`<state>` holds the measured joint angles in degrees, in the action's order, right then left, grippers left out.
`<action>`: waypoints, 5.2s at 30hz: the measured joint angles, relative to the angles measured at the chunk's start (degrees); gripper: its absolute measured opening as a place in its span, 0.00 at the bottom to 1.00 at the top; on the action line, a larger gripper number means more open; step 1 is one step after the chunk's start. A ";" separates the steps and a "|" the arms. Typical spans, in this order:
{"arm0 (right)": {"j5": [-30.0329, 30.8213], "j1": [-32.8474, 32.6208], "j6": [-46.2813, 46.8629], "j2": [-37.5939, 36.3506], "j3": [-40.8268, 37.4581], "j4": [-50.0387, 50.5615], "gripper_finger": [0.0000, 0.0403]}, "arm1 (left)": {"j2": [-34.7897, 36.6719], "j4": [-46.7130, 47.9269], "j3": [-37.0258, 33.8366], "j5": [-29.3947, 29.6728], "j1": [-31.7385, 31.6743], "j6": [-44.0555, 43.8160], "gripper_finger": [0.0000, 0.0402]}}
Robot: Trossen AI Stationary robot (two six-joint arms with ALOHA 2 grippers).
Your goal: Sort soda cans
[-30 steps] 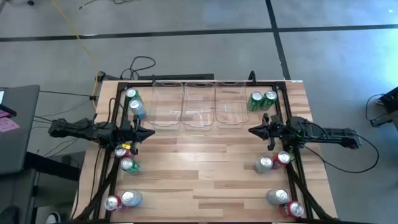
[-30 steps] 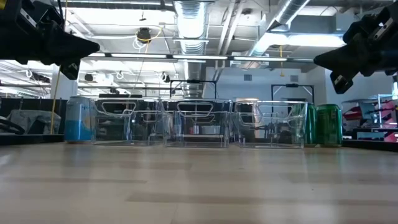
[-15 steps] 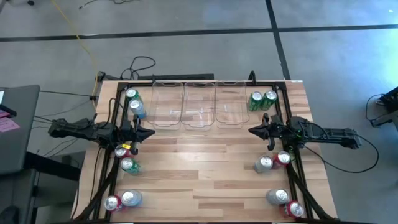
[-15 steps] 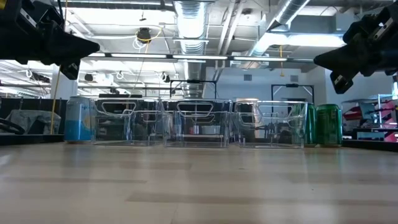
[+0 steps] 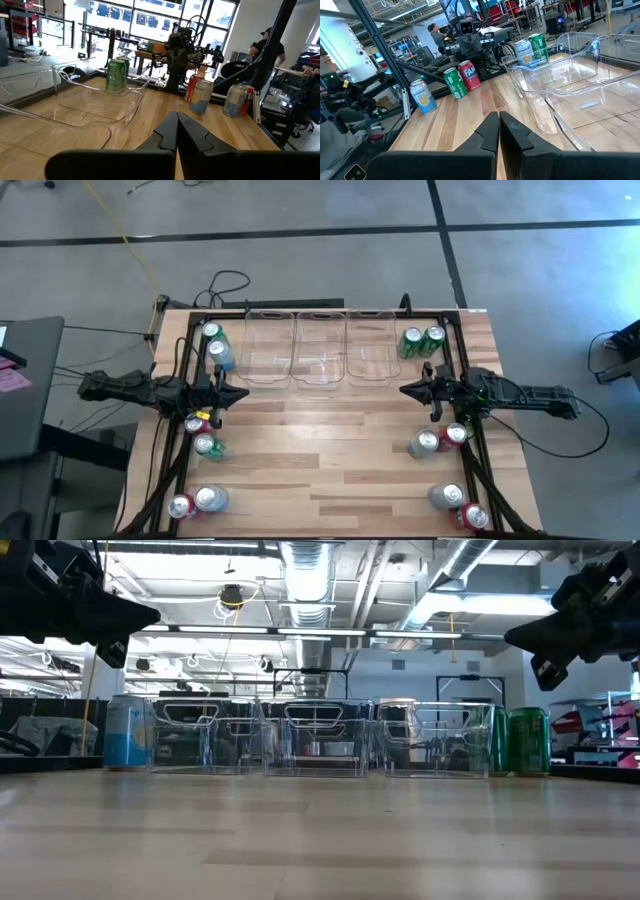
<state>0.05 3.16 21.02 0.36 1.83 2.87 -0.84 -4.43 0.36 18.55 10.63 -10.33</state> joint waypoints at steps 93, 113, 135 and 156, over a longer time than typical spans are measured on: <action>14.84 10.08 -14.09 10.09 13.62 -8.28 0.66 | -1.45 5.19 19.44 22.50 -0.09 0.60 0.70; 12.85 8.66 4.27 30.40 23.64 0.17 0.66 | -32.08 58.14 49.15 28.86 -1.15 -30.92 0.73; 12.74 3.74 0.11 30.92 26.71 1.80 0.66 | -50.05 74.34 52.15 13.36 -34.74 -30.31 1.00; 12.83 3.67 1.66 31.26 26.73 7.59 0.66 | -62.33 63.52 50.17 -1.01 -56.10 -13.71 1.00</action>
<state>12.88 6.83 22.68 31.62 28.56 10.46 -63.17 59.09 50.53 17.54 -45.46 -24.03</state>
